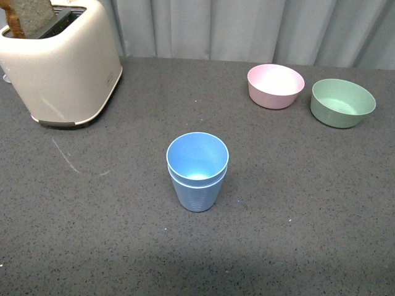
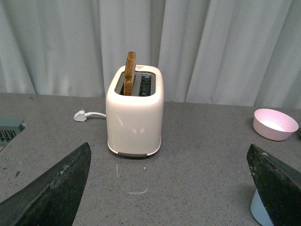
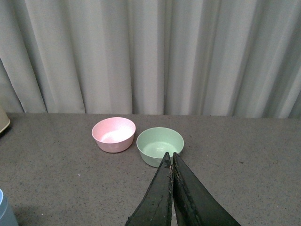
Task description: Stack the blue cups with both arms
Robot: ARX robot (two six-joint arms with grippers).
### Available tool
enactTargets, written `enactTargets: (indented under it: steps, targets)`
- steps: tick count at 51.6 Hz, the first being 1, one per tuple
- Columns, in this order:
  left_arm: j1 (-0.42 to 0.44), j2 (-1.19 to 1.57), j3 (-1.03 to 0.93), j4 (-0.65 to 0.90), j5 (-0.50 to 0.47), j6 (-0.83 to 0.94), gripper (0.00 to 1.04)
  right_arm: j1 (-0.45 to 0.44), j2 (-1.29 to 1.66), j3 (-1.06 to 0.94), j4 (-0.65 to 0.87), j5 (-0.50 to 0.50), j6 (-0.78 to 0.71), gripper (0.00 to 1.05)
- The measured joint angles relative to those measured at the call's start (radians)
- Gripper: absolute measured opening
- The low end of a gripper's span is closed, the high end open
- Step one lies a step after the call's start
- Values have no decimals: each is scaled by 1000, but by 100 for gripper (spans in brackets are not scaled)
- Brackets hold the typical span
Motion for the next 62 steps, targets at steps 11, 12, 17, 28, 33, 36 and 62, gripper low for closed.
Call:
enactTargets:
  steps: [11, 12, 17, 28, 33, 36, 62]
  targets:
    - [0, 0, 0, 0, 0, 0, 98, 0, -134, 0, -127, 0, 0, 1]
    - [0, 0, 0, 0, 0, 0, 98, 0, -142, 0, -135, 0, 0, 1]
    - [0, 0, 0, 0, 0, 0, 98, 0, -179, 0, -171, 0, 0, 1]
    - [0, 0, 0, 0, 0, 0, 98, 0, -244, 0, -234, 0, 0, 1]
    - [0, 0, 0, 0, 0, 0, 98, 0, -265, 0, -256, 0, 0, 1]
    - [0, 0, 0, 0, 0, 0, 98, 0, -288, 0, -279, 0, 0, 1]
    - [0, 0, 0, 0, 0, 0, 98, 0, -491, 0, -489, -3, -1, 3]
